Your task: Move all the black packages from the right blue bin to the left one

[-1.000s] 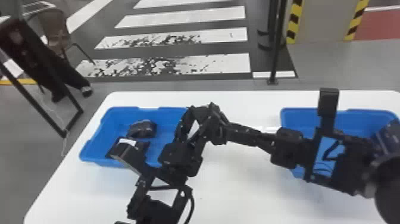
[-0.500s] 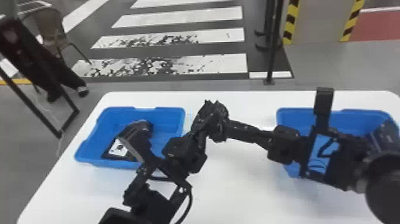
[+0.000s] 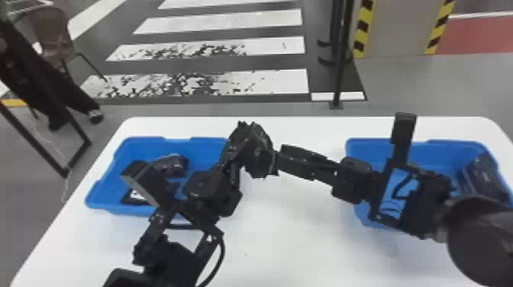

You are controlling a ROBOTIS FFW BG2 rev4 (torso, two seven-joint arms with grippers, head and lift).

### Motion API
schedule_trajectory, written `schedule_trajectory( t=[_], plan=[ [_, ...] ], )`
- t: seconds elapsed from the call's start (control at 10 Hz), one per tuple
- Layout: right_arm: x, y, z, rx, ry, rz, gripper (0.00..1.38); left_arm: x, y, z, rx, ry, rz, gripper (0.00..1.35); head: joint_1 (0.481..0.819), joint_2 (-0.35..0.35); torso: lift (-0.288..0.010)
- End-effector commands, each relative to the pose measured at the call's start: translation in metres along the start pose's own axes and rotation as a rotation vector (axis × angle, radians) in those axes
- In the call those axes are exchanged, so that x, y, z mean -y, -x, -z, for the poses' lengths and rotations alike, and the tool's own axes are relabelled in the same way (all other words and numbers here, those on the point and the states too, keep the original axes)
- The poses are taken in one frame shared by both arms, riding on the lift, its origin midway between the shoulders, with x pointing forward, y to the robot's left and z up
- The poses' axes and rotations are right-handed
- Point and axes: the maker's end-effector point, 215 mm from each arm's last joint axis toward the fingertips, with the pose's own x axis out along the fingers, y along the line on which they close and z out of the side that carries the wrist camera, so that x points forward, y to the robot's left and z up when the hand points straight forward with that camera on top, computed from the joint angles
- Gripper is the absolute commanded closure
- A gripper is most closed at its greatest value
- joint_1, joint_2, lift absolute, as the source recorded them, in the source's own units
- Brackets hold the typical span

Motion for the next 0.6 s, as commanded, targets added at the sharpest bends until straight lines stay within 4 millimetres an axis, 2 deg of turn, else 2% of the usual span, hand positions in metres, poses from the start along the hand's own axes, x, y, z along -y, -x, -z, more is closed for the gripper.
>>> schedule_trajectory(
  t=[0.0, 0.2, 0.3, 0.4, 0.5],
  plan=[
    [0.005, 0.002, 0.001, 0.011, -0.019, 0.006, 0.07, -0.046, 0.008, -0.027, 0.052, -0.132, -0.105, 1.21, 0.695, 0.174, -0.169],
    [0.014, 0.006, 0.004, 0.031, -0.057, 0.016, 0.08, -0.134, 0.026, -0.052, 0.096, -0.322, -0.292, 1.21, 0.695, 0.234, -0.169],
    [0.016, 0.007, 0.006, 0.034, -0.068, 0.018, 0.08, -0.178, 0.037, -0.059, 0.094, -0.430, -0.387, 1.21, 0.695, 0.278, -0.169],
    [0.018, 0.008, 0.007, 0.036, -0.067, 0.023, 0.08, -0.214, 0.048, -0.055, 0.101, -0.492, -0.461, 1.21, 0.695, 0.328, -0.169],
    [0.020, 0.010, 0.004, 0.036, -0.044, 0.032, 0.08, -0.235, 0.056, -0.021, 0.035, -0.344, -0.502, 0.88, 0.695, 0.350, -0.169]
  ],
)
